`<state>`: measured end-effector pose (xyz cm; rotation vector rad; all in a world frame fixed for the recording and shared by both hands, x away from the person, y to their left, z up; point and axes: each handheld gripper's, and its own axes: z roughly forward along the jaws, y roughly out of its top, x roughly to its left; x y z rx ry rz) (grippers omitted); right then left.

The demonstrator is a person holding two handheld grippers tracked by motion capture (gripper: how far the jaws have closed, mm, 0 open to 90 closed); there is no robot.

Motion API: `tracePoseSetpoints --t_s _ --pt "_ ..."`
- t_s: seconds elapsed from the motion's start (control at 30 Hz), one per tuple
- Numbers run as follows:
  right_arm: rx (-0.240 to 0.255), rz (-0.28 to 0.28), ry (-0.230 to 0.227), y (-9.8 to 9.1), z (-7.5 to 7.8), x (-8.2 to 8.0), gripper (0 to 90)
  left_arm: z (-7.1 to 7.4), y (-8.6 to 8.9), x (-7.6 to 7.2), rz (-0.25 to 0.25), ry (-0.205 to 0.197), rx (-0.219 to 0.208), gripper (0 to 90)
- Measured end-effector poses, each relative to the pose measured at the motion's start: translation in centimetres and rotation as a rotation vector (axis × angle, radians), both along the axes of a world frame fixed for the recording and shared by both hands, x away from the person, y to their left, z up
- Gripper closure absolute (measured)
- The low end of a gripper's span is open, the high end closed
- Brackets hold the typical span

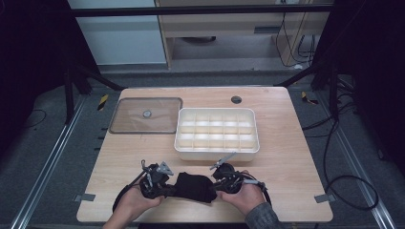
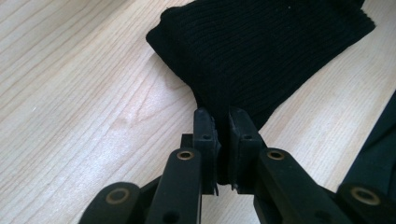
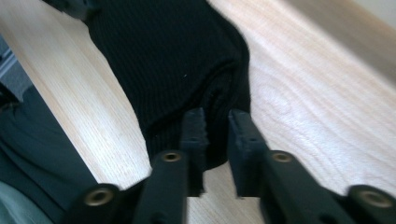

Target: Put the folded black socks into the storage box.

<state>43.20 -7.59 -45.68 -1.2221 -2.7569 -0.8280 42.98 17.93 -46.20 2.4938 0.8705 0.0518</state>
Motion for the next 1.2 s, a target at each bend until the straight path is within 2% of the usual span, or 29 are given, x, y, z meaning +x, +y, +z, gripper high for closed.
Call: tracePoseSetpoints --t_s 0.1,0.2,0.23,0.43,0.6,0.63,0.8,1.03,1.2 --pt "0.016 -0.031 -0.015 -0.2 0.4 0.1 63.9 0.0 0.1 0.1 -0.001 0.005 -0.001 82.7" --pt "0.008 -0.017 -0.014 0.1 0.3 0.2 61.8 0.2 0.2 0.2 -0.001 0.001 0.006 82.7" --pt "0.003 -0.017 -0.011 0.2 0.3 0.2 62.3 0.3 0.2 0.3 0.0 -0.001 0.007 82.7" --pt "-0.011 0.014 0.0 0.6 -0.2 0.4 78.7 0.4 0.2 0.4 0.003 -0.002 0.009 82.7" --pt "0.0 0.01 -0.005 0.6 -0.1 0.4 82.2 0.8 0.4 0.4 -0.001 -0.01 0.008 82.8" --pt "0.006 0.011 -0.007 0.6 -0.1 0.3 81.2 0.9 0.5 0.4 -0.001 -0.007 0.008 82.7" --pt "0.022 -0.023 -0.023 0.1 0.2 0.2 63.1 1.0 0.8 0.5 -0.003 -0.011 0.01 82.8" --pt "0.028 -0.02 -0.02 0.6 -0.1 0.4 59.7 1.4 0.7 0.6 -0.01 -0.012 0.025 82.8" --pt "0.016 -0.006 -0.001 1.2 -0.5 0.5 77.0 1.6 0.6 0.7 -0.019 -0.014 0.024 82.8"
